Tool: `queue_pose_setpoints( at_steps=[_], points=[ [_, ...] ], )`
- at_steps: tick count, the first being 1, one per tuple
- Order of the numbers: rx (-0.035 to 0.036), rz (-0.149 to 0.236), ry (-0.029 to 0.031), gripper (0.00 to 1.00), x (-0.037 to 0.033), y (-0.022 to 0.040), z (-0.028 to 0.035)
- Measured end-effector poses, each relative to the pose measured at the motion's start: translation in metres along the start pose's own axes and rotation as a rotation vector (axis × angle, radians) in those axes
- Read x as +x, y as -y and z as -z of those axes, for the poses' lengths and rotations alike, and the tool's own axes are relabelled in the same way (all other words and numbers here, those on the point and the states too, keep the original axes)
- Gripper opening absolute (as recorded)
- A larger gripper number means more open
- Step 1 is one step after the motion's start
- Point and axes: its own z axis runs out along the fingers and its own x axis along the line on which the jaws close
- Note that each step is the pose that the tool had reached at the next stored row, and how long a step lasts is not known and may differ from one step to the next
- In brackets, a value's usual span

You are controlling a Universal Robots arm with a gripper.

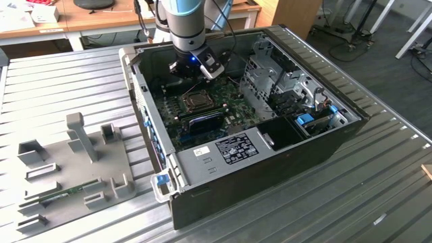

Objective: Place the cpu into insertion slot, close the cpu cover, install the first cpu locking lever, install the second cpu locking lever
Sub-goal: 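Install the first cpu locking lever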

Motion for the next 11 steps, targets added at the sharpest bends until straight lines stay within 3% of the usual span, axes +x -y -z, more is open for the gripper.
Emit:
queue_pose_setpoints(
  at_steps=[4,11],
  points=[
    [-0.0008,0.001,0.0042,0.11,0.0018,0.0009,-0.0016],
    [-0.0013,0.002,0.0062,0.11,0.004,0.0026,-0.0011]
  ],
)
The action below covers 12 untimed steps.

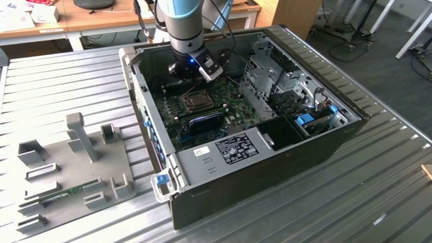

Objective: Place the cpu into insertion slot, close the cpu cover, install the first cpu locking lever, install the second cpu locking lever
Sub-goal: 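Install the first cpu locking lever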

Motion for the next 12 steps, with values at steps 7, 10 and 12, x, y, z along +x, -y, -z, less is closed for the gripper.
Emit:
queue_pose_setpoints(
  at_steps=[7,10,12],
  points=[
    [-0.0003,0.001,0.0019,0.11,0.0025,0.0027,0.001],
    [-0.0008,0.001,0.0036,0.11,0.0031,0.0034,0.0],
    [-0.001,0.002,0.0051,0.11,0.0034,0.0039,-0.0013]
  ],
)
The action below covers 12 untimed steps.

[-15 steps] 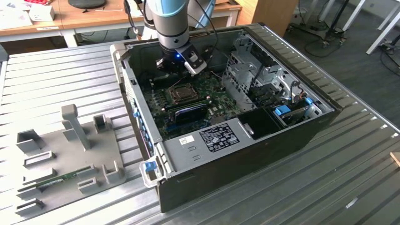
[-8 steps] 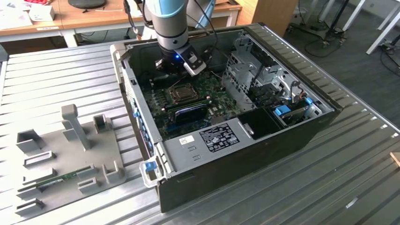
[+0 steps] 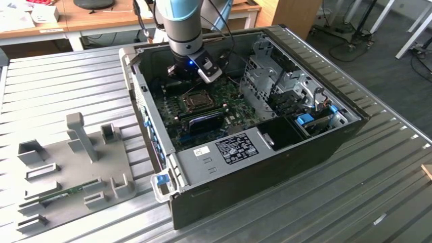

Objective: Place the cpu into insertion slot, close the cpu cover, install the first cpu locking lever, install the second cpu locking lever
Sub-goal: 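Install the first cpu locking lever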

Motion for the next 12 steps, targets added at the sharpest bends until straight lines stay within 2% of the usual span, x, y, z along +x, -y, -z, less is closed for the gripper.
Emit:
queue_pose_setpoints(
  at_steps=[12],
  points=[
    [-0.0001,0.0,0.0005,0.11,-0.0025,0.0007,-0.0042]
  ],
)
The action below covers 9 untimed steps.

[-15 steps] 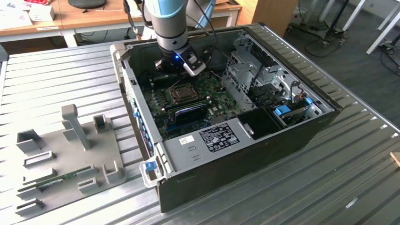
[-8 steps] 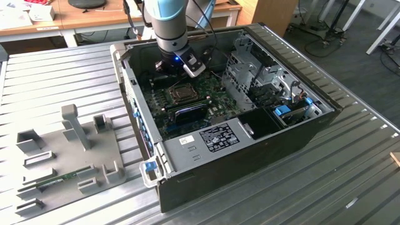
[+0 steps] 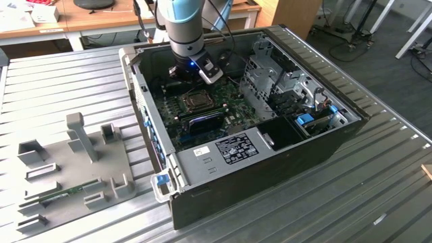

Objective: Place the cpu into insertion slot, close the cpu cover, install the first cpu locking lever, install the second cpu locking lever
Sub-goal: 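Install the first cpu locking lever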

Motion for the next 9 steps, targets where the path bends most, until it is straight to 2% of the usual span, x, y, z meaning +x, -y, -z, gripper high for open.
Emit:
queue_pose_setpoints(
  at_steps=[9],
  points=[
    [0.0002,0.0,0.0001,0.11,-0.0019,0.0001,-0.0023]
  ],
)
